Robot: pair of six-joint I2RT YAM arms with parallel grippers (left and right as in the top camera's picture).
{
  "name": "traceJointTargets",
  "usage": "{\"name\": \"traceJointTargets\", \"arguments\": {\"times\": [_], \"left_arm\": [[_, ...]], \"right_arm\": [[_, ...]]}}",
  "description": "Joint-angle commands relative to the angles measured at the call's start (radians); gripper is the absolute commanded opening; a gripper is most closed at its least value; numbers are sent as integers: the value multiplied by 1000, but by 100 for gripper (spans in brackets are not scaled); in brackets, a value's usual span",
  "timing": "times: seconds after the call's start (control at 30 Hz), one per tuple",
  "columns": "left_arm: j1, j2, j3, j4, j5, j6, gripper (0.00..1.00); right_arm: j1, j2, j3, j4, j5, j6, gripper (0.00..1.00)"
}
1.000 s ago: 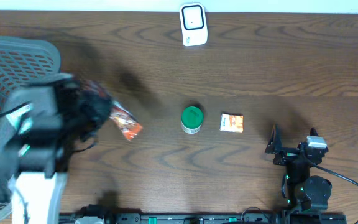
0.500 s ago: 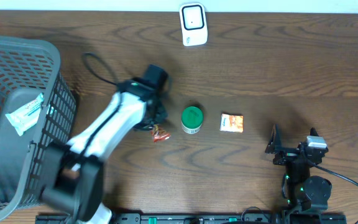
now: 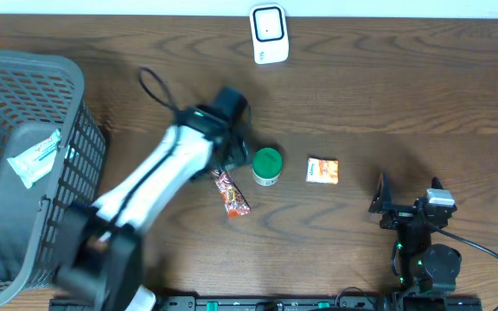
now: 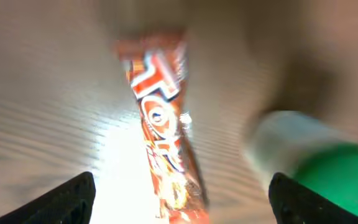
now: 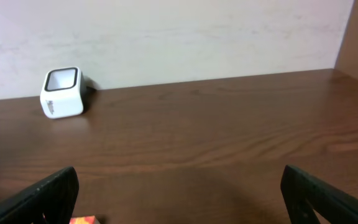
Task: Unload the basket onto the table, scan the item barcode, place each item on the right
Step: 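Carry the Top bar out and drop it left of the bottle, then reach into the basket and grasp the mint-green Zapp tissue pack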
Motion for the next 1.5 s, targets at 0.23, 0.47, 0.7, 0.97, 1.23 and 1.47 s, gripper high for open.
{"name": "traceJointTargets", "arguments": {"times": [0.23,0.47,0.7,0.97,1.23,1.47], "left_arm": [[299,-435,325,-127,-172,292,91],[829,-475,336,-260,-166,177,91],[1175,-385,333,-270,63,133,91],[1226,-151,249,-220,84,129,91],[1226,-37,67,44,90,151,91],[1228,-18,-85,227,110,132,92]], "right_arm": [[3,-5,-1,-4,-2,9,99],[3,-5,-1,-4,-2,9,99],[3,-5,-1,-4,-2,9,99],[3,-5,-1,-4,-2,9,99],[3,-5,-1,-4,-2,9,99],[3,-5,-1,-4,-2,9,99]]}}
